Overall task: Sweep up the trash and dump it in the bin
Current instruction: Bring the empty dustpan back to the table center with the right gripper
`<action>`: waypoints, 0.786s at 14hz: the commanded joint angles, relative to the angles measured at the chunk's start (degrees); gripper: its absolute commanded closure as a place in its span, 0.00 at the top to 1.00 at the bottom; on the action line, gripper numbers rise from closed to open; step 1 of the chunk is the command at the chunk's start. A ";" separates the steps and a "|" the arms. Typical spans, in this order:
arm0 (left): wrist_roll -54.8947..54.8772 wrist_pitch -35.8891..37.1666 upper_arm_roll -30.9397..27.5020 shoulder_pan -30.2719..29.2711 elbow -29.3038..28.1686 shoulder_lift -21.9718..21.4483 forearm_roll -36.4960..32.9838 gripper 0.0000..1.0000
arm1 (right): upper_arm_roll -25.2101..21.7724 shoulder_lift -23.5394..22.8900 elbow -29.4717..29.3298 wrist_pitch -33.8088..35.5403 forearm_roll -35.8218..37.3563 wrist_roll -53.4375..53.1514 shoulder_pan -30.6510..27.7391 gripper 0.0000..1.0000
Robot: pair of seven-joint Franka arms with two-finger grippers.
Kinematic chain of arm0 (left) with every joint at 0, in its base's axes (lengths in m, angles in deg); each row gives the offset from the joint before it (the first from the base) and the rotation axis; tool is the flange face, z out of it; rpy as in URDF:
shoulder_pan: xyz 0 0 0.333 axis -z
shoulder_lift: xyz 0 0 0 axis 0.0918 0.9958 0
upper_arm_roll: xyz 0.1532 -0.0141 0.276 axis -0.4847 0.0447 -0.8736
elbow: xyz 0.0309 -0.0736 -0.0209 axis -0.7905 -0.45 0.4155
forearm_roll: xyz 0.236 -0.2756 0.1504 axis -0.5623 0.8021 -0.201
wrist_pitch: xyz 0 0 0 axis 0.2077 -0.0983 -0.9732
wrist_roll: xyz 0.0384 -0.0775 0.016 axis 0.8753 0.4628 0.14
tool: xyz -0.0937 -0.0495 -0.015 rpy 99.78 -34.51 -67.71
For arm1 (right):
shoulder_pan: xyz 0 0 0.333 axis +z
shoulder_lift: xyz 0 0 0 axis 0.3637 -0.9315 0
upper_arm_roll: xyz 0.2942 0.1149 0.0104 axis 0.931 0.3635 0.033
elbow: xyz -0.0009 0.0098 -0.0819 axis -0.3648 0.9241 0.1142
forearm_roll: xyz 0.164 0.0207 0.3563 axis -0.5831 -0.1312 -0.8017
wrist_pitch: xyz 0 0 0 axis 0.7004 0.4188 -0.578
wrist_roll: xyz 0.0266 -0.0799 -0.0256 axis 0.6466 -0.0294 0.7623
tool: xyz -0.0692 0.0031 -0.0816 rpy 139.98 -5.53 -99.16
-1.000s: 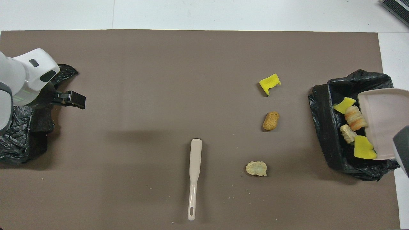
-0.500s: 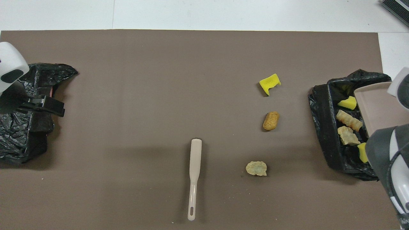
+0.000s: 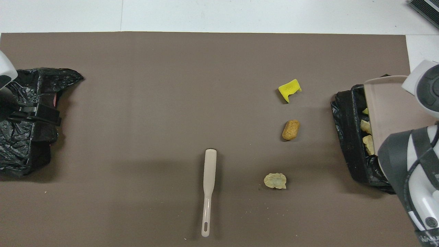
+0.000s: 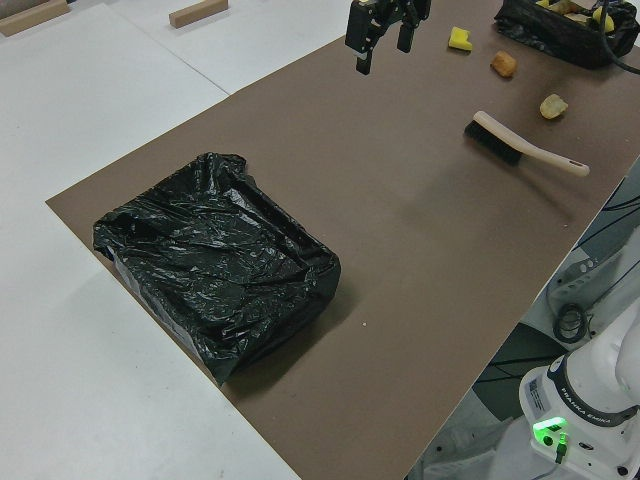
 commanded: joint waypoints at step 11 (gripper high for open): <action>0.29 -2.79 0.38 -0.74 -0.65 -0.34 0.12 1.00 | 0.16 -29.44 -30.44 8.79 -27.43 -70.15 19.87 0.00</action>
